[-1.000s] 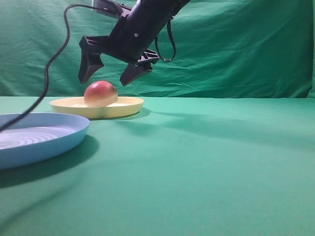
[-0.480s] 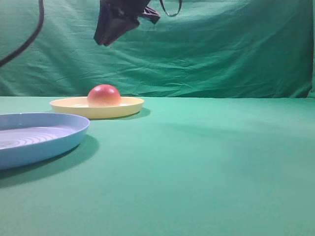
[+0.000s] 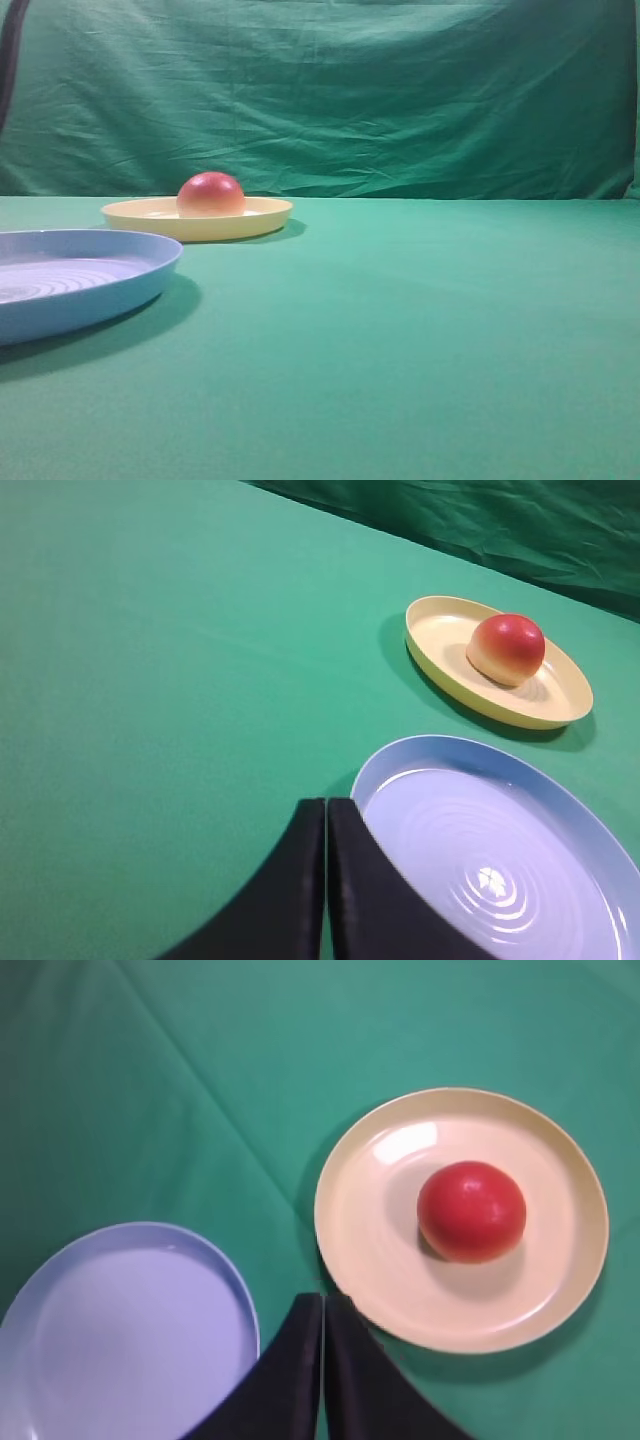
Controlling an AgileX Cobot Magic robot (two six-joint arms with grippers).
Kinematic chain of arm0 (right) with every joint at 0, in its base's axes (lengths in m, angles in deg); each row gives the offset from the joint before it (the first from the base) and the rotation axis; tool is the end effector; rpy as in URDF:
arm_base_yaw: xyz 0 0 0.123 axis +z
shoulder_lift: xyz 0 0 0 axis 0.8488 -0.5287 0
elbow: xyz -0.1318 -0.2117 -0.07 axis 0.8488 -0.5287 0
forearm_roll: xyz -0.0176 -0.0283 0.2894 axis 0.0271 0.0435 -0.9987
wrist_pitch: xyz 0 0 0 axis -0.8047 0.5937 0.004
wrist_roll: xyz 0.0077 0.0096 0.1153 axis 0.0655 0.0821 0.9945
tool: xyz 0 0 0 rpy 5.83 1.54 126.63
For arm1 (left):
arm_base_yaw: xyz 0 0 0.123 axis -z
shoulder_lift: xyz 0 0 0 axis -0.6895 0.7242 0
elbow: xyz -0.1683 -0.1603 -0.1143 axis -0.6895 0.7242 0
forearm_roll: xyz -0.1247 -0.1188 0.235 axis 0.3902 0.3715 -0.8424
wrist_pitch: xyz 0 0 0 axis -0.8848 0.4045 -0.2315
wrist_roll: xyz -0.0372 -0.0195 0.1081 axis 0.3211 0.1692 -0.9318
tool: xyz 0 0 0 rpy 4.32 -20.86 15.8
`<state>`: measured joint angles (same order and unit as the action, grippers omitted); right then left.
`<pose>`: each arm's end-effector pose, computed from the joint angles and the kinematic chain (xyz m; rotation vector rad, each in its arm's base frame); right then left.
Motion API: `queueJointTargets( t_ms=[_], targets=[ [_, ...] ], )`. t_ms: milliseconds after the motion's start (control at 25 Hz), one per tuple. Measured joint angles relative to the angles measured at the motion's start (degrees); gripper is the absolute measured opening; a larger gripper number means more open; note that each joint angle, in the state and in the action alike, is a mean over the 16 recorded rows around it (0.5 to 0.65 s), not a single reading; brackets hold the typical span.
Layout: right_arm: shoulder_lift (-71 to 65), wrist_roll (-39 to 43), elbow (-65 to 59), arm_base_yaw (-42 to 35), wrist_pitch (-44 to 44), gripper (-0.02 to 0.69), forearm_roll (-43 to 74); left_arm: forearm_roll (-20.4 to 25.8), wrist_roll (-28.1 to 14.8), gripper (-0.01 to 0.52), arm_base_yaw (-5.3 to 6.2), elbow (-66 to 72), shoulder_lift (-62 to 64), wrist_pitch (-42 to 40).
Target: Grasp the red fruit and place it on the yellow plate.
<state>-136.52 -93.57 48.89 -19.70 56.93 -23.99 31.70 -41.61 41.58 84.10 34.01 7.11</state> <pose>0.3519 0.3237 0.2956 -1.2306 2.3305 0.5626 0.1434 0.0005 0.1677 -0.2486 1.8342 -0.1940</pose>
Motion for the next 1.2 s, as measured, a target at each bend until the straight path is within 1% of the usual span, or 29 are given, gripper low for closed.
queueJointTargets(
  t_ms=[280, 480, 760, 1000, 1200],
  targets=[
    [1.15, 5.64, 0.04, -0.54, 5.26, 0.0, 4.33, 0.0, 0.0, 0.0, 0.0, 0.0, 0.0, 0.0],
    [2.09, 9.04, 0.04, -1.46, 5.64, 0.0, 7.15, 0.0, 0.0, 0.0, 0.0, 0.0, 0.0, 0.0],
    [6.66, 11.35, -0.69, -2.59, 5.7, 0.0, 10.45, 0.0, 0.0, 0.0, 0.0, 0.0, 0.0, 0.0],
    [14.33, 12.83, -5.53, -3.04, 3.9, 0.0, 14.15, 0.0, 0.0, 0.0, 0.0, 0.0, 0.0, 0.0],
    [22.25, 14.97, -13.68, -3.07, 0.31, 0.0, 18.0, 0.0, 0.0, 0.0, 0.0, 0.0, 0.0, 0.0]
  ],
)
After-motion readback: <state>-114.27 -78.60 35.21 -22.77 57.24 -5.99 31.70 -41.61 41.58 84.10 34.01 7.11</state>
